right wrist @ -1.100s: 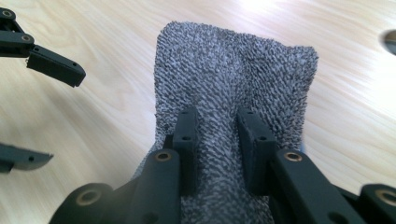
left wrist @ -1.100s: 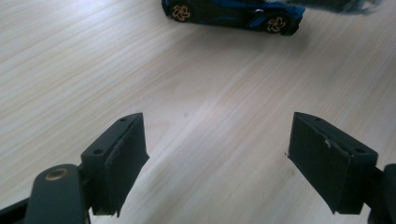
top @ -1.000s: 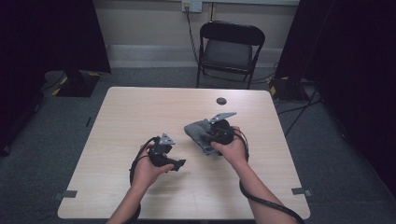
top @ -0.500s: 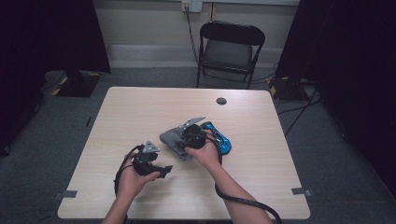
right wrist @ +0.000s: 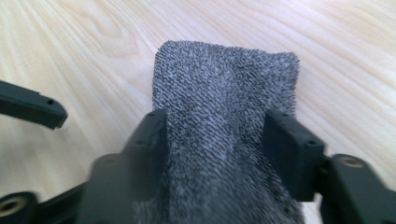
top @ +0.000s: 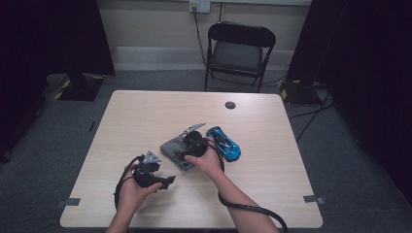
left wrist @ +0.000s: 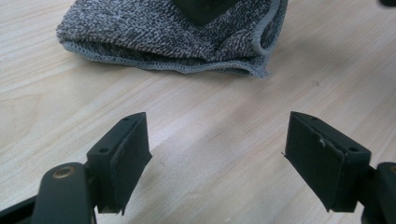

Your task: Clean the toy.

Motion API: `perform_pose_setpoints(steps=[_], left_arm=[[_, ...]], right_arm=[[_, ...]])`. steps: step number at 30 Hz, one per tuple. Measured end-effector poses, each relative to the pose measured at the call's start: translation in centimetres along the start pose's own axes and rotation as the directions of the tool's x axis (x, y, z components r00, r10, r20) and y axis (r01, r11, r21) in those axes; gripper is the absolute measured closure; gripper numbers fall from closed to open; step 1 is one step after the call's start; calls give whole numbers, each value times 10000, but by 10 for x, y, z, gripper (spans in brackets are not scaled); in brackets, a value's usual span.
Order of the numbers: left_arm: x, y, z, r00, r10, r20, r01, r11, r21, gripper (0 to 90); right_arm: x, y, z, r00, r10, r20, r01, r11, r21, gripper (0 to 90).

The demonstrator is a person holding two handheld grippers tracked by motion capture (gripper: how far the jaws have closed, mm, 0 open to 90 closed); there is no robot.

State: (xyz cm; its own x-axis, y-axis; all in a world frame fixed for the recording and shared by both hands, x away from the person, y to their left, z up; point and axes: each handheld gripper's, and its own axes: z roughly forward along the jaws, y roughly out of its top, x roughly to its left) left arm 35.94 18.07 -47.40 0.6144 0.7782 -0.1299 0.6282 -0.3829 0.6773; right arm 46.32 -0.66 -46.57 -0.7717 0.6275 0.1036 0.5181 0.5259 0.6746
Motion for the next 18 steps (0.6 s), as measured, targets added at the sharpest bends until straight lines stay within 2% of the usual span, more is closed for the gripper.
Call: perform_pose_setpoints(steps=[3,4,7,9,10,12,13,16,18], left_arm=[[0,1,-1,10000,49,6,-49,10000,-67,215],[-1,2,-1,10000,21,17,-21,9999,-103,215],[-2,2,0,10000,-24,7,24,9999,-108,219],[-2,2,0,10000,-71,42,71,9999,-102,220],[-2,2,0,10000,-71,42,71,9999,-102,221],[-2,4,-2,9999,-109,48,110,9998,-183,220],[-2,4,-2,9998,-163,91,165,9996,-247,224],[0,8,-6,9997,-238,19,239,9988,-425,226],[-1,10,-8,9994,-346,9,346,9980,-532,226]], right_arm=[[-5,3,-17,9999,-114,127,118,9994,-316,395],[-8,3,-23,9999,5,153,2,9991,-430,412],[-23,1,-40,9986,186,486,-151,9973,-724,517],[-33,-3,-46,9958,126,905,-67,9978,-660,579],[-33,-3,-46,9958,126,905,-67,9978,-660,579],[-43,-12,-46,9950,6,998,43,9988,-497,606],[-44,-20,-41,9955,-277,909,308,9990,-332,608],[-39,-33,-33,9946,-536,884,535,9986,35,618],[-35,-41,-30,9982,-266,528,273,9996,-113,619]])
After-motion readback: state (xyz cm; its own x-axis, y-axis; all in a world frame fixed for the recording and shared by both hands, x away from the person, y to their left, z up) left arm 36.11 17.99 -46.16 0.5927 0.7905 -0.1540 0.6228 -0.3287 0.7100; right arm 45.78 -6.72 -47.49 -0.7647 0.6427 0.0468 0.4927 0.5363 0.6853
